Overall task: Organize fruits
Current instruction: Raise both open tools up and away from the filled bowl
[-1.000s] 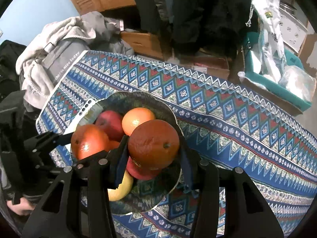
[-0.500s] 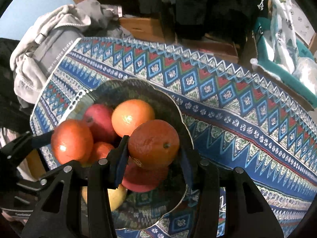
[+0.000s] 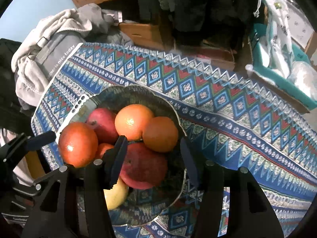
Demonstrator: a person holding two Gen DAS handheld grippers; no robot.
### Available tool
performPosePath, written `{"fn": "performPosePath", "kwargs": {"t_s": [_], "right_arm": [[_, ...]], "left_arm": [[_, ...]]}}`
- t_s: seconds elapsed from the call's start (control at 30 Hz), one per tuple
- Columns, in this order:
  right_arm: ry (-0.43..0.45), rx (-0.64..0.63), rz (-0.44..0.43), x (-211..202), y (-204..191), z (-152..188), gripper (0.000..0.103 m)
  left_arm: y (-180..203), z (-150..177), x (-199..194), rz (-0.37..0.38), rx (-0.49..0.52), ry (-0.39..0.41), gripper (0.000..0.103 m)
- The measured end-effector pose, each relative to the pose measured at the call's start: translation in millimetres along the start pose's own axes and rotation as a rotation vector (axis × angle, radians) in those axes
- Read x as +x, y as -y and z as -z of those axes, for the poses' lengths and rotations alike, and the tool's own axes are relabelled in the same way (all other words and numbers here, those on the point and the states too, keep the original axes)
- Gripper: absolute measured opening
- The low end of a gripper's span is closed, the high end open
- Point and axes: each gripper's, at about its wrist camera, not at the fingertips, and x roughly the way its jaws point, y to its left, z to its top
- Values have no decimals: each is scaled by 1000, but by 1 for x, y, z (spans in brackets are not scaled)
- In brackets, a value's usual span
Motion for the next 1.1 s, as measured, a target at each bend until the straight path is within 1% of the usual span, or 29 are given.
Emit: {"fn": "performPosePath", "kwargs": {"t_s": [0.1,0.2,0.33,0.47,0.57,0.63,0.77,0.93,1.0,1.1], "right_arm": [[33,7,21,-17,0,0,60],[68,13,31,-36,-1,-1,60],[117,-4,56,-65,-6,0,64],[164,-13,64,-92,-10,2,65],[195,-14,65,-111,-13,4,67],[215,-21,71,-123,-15,7,69],[256,-24,87,-147,-16,11,73],[308,-28,115,-176,-18,23,78],[328,-29,129,-187,-17,28,79],[343,-22,147,-198,-13,35,80]], "left_arm": [[1,-1,-11,6,-4,20,81],[2,-2,-23,7,-8,43,81],[5,-2,-40,-6,-3,74,81],[9,-2,-57,7,-14,90,81],[16,-3,-72,-9,8,119,82],[21,-3,-82,-19,19,136,86],[29,-4,-97,-2,25,164,86],[43,-7,-116,-35,62,201,88],[48,-8,-123,-52,75,224,90],[56,-9,-131,-80,91,233,90]]}}
